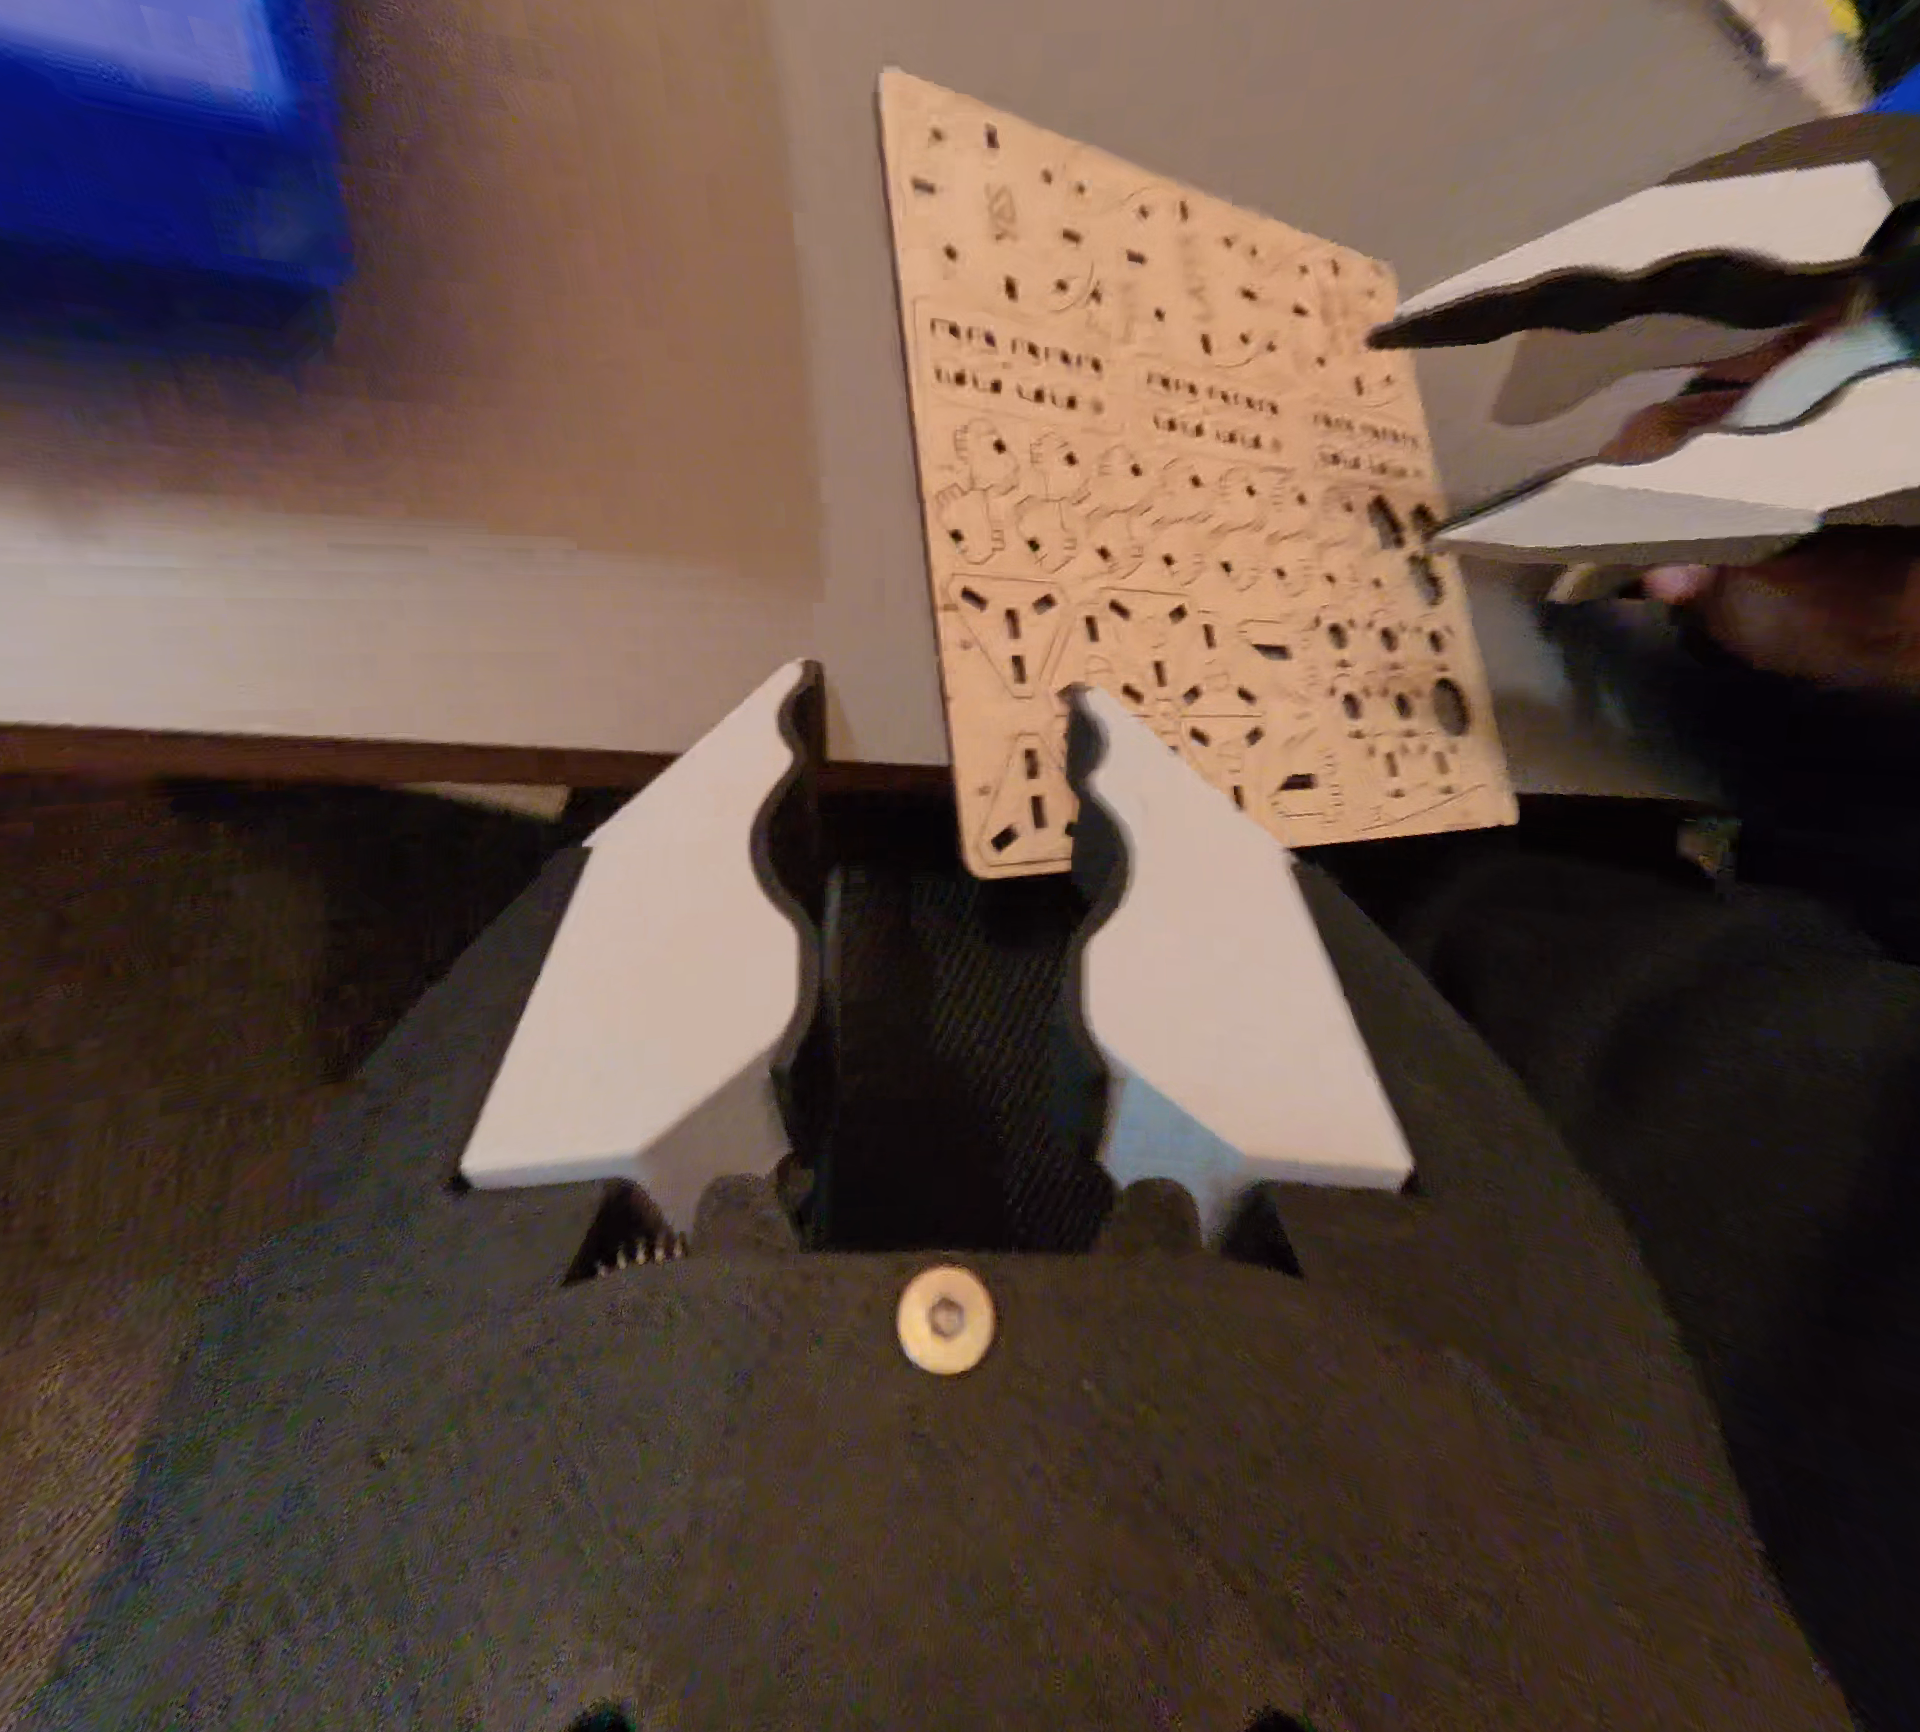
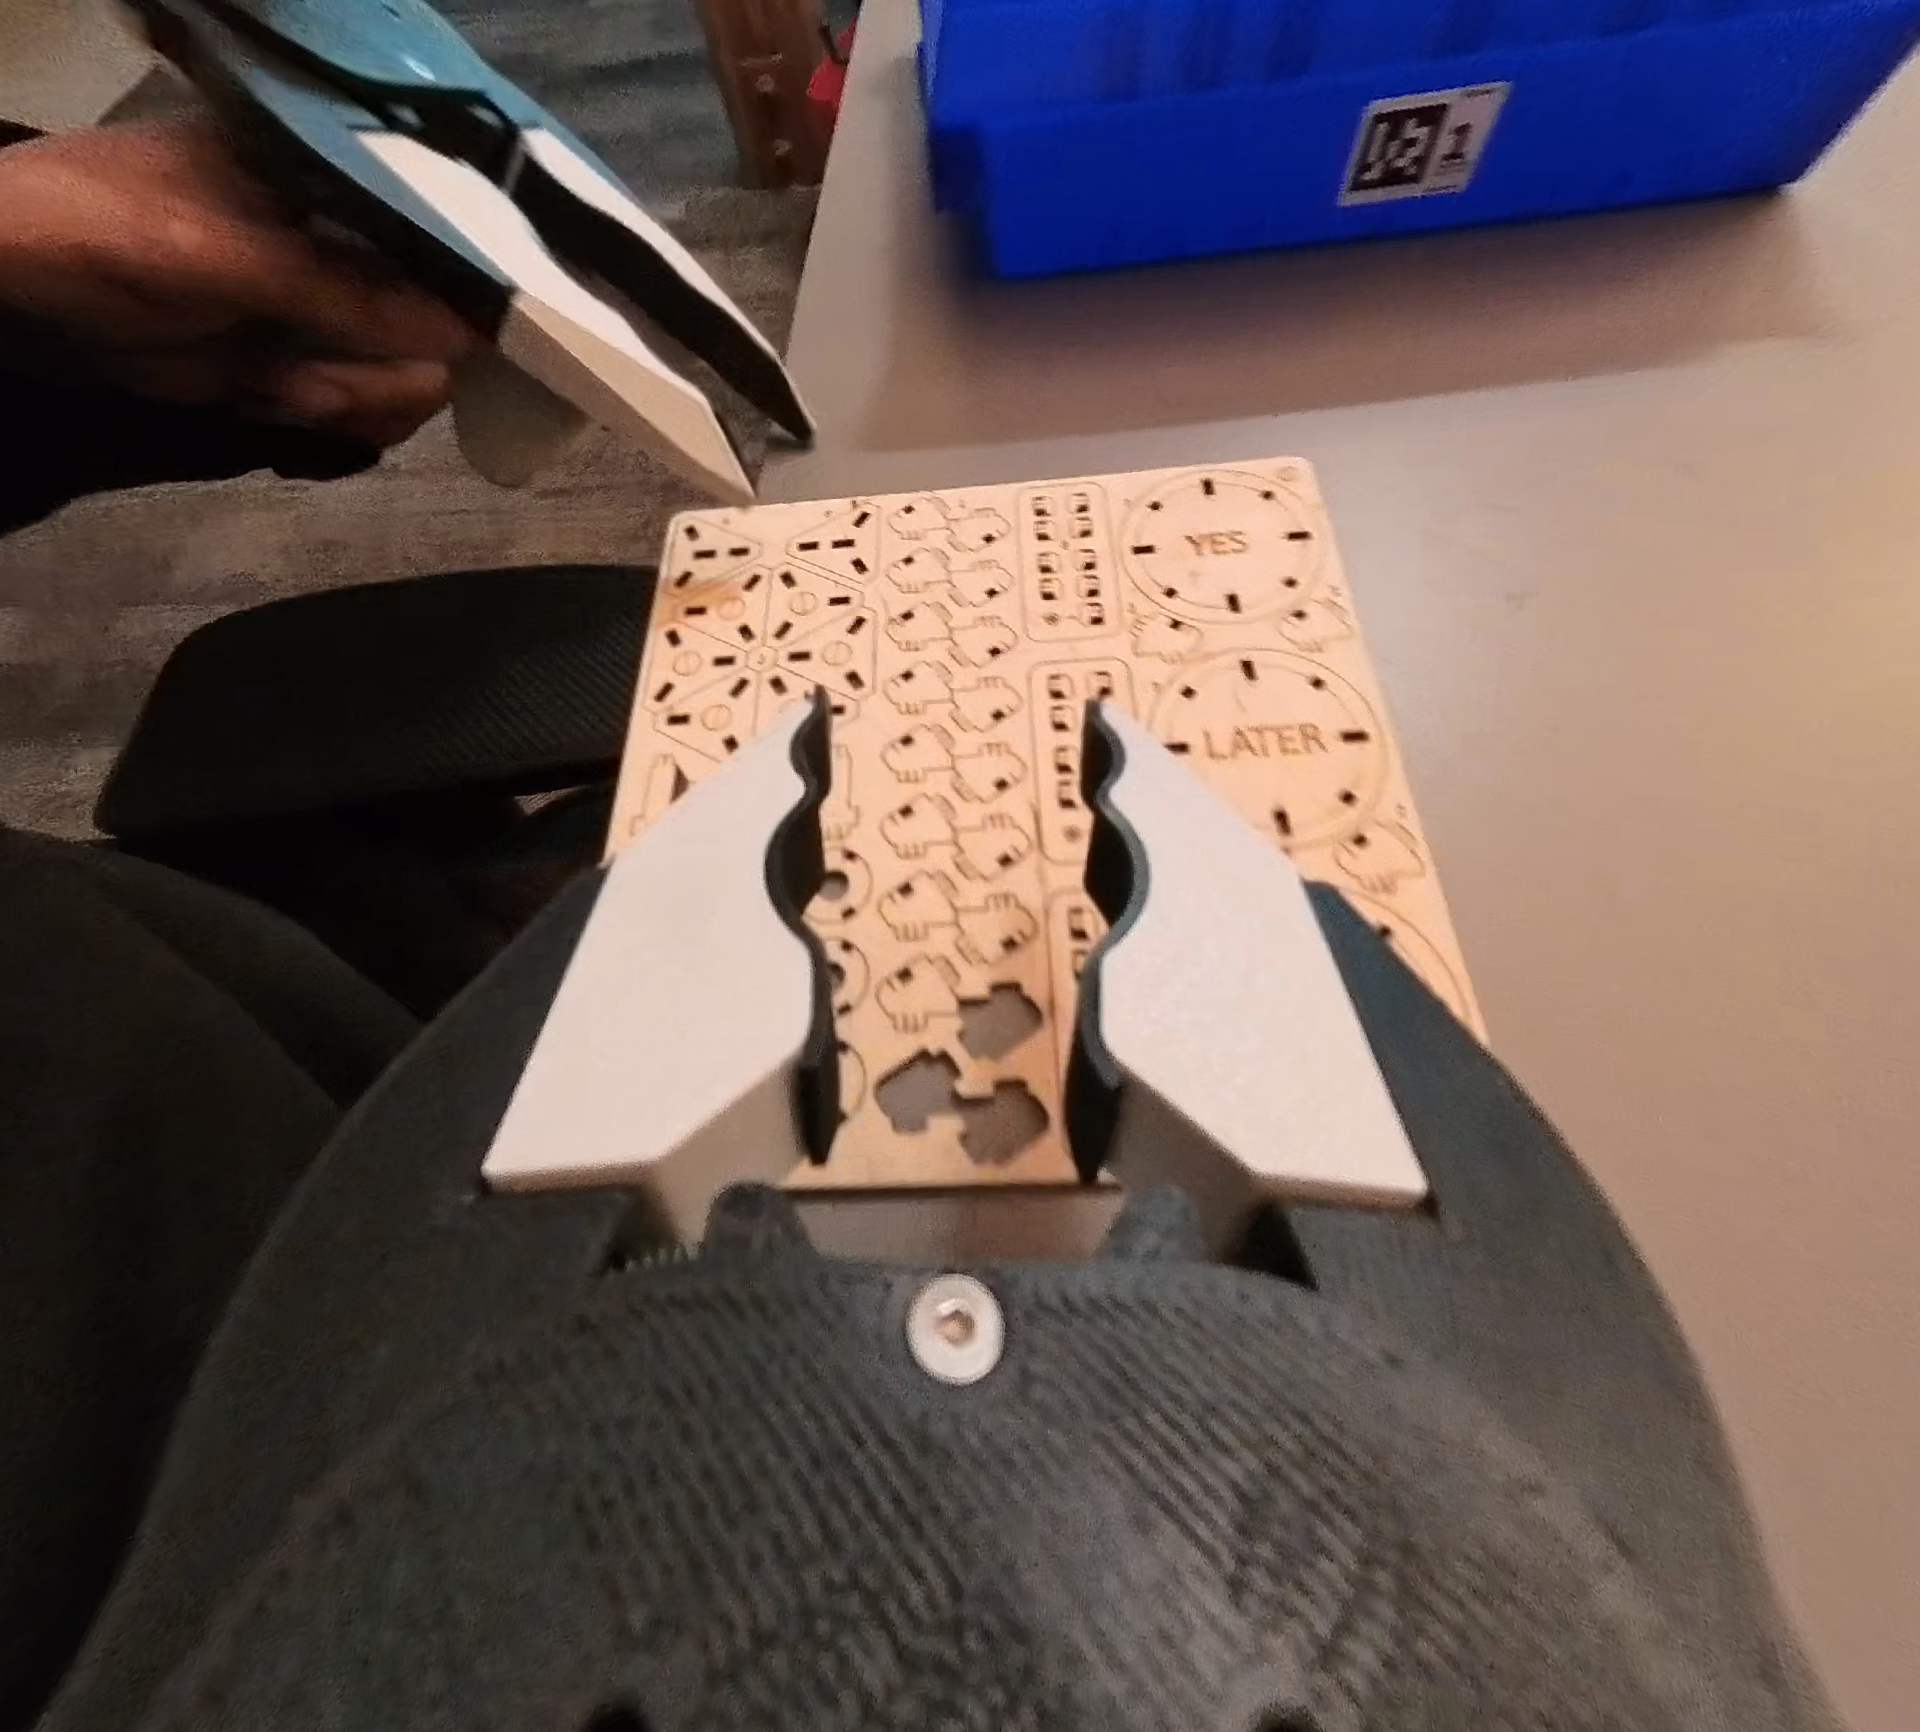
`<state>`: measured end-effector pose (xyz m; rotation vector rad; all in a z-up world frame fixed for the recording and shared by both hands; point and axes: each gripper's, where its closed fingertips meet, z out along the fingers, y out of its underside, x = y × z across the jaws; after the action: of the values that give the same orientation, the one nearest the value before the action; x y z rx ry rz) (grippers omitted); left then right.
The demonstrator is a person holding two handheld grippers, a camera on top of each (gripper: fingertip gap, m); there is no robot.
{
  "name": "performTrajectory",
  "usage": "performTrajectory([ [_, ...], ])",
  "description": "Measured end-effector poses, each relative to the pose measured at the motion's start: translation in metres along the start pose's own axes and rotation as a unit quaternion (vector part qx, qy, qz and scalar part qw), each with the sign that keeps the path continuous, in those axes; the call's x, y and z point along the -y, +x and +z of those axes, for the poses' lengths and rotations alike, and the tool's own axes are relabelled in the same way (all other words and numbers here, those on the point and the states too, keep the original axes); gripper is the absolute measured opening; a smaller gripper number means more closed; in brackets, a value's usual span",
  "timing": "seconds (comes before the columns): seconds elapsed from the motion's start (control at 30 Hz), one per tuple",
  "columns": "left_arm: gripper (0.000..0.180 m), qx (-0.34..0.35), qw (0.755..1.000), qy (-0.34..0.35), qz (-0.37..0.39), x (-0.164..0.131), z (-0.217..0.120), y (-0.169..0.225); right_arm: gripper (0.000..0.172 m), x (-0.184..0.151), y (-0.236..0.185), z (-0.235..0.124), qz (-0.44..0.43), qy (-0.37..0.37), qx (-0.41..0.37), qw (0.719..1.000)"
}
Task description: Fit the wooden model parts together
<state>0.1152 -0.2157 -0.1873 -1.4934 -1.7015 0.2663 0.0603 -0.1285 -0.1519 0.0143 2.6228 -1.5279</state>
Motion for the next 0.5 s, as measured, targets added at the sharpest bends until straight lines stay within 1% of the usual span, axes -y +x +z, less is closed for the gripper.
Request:
performTrajectory([
  [0.03, 0.042, -0.020, 1.000, 0.010, -0.016, 0.001, 0.000, 0.003, 0.046, 0.000, -0.003, 0.005, 0.003, -0.009, 0.009, 1.000],
  [0.13, 0.042, -0.049, 0.998, 0.008, -0.047, -0.001, -0.002, 0.008, 0.047, -0.008, -0.012, 0.017, 0.012, -0.041, 0.027, 0.999],
  [0.27, 0.044, -0.064, 0.996, -0.003, -0.062, -0.006, -0.009, 0.008, 0.042, -0.023, -0.013, 0.023, -0.004, -0.074, 0.016, 0.997],
  [0.33, 0.044, -0.057, 0.997, -0.006, -0.060, -0.008, -0.016, 0.003, 0.039, -0.032, -0.015, 0.023, -0.011, -0.097, 0.014, 0.995],
  [0.4, 0.043, -0.036, 0.998, -0.004, -0.055, -0.009, -0.024, -0.008, 0.032, -0.035, -0.014, 0.018, -0.022, -0.097, 0.006, 0.995],
  [0.43, 0.041, -0.041, 0.997, -0.012, -0.058, -0.013, -0.025, -0.009, 0.029, -0.037, -0.013, 0.015, -0.023, -0.096, 0.002, 0.995],
  [0.5, 0.041, -0.085, 0.993, -0.039, -0.079, -0.022, -0.023, 0.001, 0.028, -0.039, -0.013, 0.010, -0.014, -0.089, 0.006, 0.996],
])
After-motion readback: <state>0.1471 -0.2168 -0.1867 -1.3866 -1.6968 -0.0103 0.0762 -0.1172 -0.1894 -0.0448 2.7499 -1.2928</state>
